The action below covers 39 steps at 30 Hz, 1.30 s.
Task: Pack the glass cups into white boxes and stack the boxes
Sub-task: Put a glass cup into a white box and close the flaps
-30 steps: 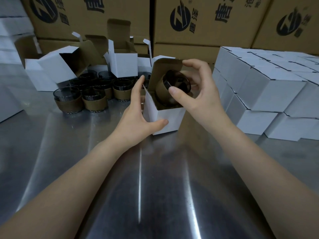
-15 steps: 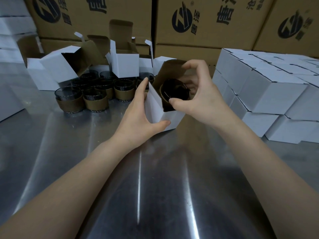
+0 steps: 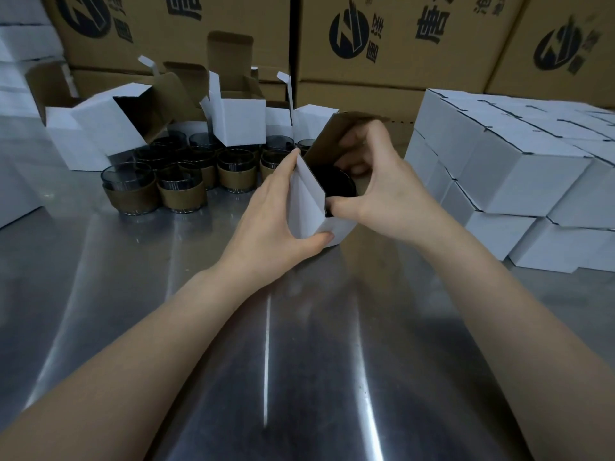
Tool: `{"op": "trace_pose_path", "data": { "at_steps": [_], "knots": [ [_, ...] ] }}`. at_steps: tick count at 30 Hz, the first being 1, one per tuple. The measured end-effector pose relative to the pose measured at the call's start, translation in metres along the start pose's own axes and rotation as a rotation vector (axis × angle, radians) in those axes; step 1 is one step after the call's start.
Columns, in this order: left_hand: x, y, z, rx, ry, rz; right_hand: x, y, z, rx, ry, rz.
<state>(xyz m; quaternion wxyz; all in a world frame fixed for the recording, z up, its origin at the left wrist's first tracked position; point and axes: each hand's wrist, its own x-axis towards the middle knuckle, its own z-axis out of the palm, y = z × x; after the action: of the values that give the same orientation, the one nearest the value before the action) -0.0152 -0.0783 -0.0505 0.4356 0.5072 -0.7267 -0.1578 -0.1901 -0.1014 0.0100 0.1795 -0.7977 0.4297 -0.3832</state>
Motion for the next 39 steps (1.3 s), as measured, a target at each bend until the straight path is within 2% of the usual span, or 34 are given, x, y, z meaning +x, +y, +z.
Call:
{"op": "trace_pose_path", "data": {
  "at_steps": [20, 27, 35, 39],
  "knots": [
    [0.0, 0.003, 0.001, 0.061, -0.001, 0.089, 0.003, 0.0, -0.005, -0.026, -0.12, 0.191],
    [0.001, 0.0, 0.003, 0.048, -0.019, 0.056, 0.002, 0.001, -0.005, -0.022, -0.125, 0.214],
    [0.002, -0.008, 0.006, -0.009, -0.043, -0.003, 0.005, 0.012, 0.0, 0.023, -0.091, 0.157],
    [0.002, -0.009, 0.003, -0.049, -0.07, -0.045, 0.007, 0.019, 0.006, 0.124, 0.087, 0.087]
  ]
}}
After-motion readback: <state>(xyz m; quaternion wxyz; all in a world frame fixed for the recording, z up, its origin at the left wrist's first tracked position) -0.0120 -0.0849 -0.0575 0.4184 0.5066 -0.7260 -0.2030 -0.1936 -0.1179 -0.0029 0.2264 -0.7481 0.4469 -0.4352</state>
